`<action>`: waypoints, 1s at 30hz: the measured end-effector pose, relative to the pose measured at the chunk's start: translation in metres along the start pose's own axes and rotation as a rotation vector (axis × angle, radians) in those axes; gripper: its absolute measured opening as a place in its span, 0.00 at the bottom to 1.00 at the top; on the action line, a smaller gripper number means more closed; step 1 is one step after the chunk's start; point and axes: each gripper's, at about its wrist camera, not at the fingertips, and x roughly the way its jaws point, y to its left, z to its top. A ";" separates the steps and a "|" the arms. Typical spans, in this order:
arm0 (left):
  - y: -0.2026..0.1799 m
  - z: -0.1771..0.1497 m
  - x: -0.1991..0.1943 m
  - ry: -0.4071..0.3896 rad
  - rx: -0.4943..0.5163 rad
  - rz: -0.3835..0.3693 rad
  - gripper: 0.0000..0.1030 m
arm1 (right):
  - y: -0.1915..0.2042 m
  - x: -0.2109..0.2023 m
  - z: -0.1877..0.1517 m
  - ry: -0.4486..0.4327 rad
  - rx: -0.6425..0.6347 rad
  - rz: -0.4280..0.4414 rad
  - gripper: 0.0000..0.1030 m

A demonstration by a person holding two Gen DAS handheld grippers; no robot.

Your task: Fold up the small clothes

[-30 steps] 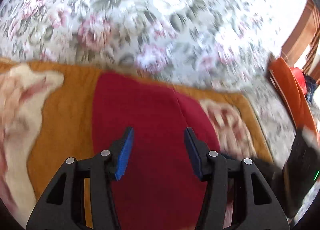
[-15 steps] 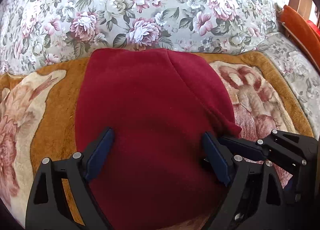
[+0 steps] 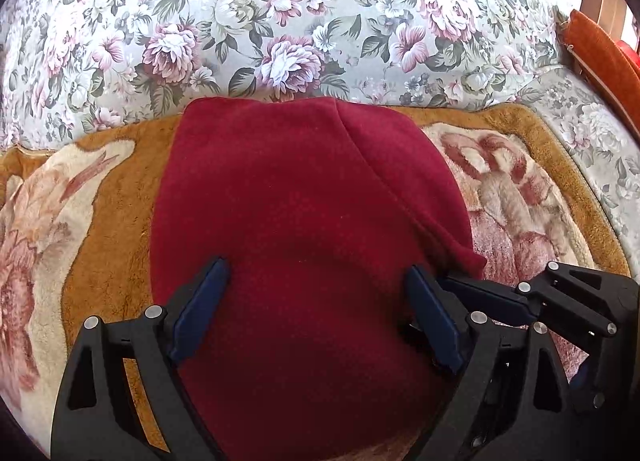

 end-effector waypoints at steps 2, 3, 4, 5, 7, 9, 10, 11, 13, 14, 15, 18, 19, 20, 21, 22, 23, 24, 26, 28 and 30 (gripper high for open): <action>-0.001 0.001 0.001 0.003 0.006 0.007 0.89 | 0.001 -0.004 -0.001 0.001 -0.003 -0.007 0.28; -0.002 0.001 0.001 0.004 0.013 0.014 0.89 | 0.003 -0.007 -0.002 0.001 0.001 -0.011 0.29; -0.002 0.003 -0.001 0.005 0.020 0.015 0.89 | 0.004 -0.012 -0.004 0.004 0.005 -0.021 0.29; 0.000 0.005 -0.006 0.003 0.025 0.002 0.89 | 0.005 -0.018 -0.006 0.006 0.013 -0.026 0.29; 0.017 0.008 -0.027 -0.038 -0.043 -0.073 0.89 | 0.001 -0.034 -0.011 -0.011 0.058 -0.036 0.30; 0.044 0.001 -0.052 -0.091 -0.139 -0.110 0.89 | -0.003 -0.055 -0.017 -0.047 0.114 -0.064 0.31; 0.054 -0.004 -0.059 -0.103 -0.166 -0.107 0.89 | -0.005 -0.065 -0.020 -0.065 0.132 -0.090 0.32; 0.065 -0.012 -0.067 -0.106 -0.194 -0.098 0.89 | -0.006 -0.072 -0.022 -0.078 0.142 -0.107 0.32; 0.073 -0.030 -0.080 -0.084 -0.199 -0.083 0.89 | -0.008 -0.084 -0.027 -0.098 0.161 -0.140 0.32; 0.072 -0.043 -0.089 -0.076 -0.179 -0.079 0.89 | -0.010 -0.089 -0.029 -0.103 0.174 -0.164 0.32; 0.068 -0.055 -0.099 -0.081 -0.157 -0.075 0.89 | -0.010 -0.094 -0.033 -0.106 0.191 -0.191 0.32; 0.044 -0.102 -0.128 -0.093 -0.053 0.016 1.00 | -0.007 -0.108 -0.051 -0.073 0.270 -0.287 0.32; 0.035 -0.115 -0.132 -0.094 -0.023 0.061 1.00 | -0.004 -0.111 -0.059 -0.057 0.289 -0.310 0.32; 0.032 -0.125 -0.134 -0.108 -0.014 0.084 1.00 | 0.002 -0.116 -0.066 -0.050 0.295 -0.322 0.32; 0.030 -0.134 -0.137 -0.121 -0.015 0.098 1.00 | 0.009 -0.121 -0.072 -0.052 0.291 -0.329 0.32; 0.029 -0.138 -0.138 -0.119 -0.020 0.106 1.00 | 0.019 -0.127 -0.077 -0.066 0.280 -0.329 0.32; 0.029 -0.139 -0.138 -0.107 -0.027 0.104 1.00 | 0.025 -0.131 -0.080 -0.084 0.268 -0.323 0.32; 0.030 -0.138 -0.137 -0.100 -0.035 0.105 1.00 | 0.033 -0.136 -0.082 -0.106 0.252 -0.321 0.32; 0.030 -0.133 -0.138 -0.098 -0.046 0.099 1.00 | 0.048 -0.141 -0.085 -0.139 0.208 -0.337 0.32; 0.033 -0.127 -0.137 -0.079 -0.082 0.051 1.00 | 0.057 -0.141 -0.084 -0.155 0.161 -0.342 0.32; 0.039 -0.122 -0.134 -0.051 -0.147 0.003 1.00 | 0.061 -0.137 -0.084 -0.152 0.133 -0.349 0.32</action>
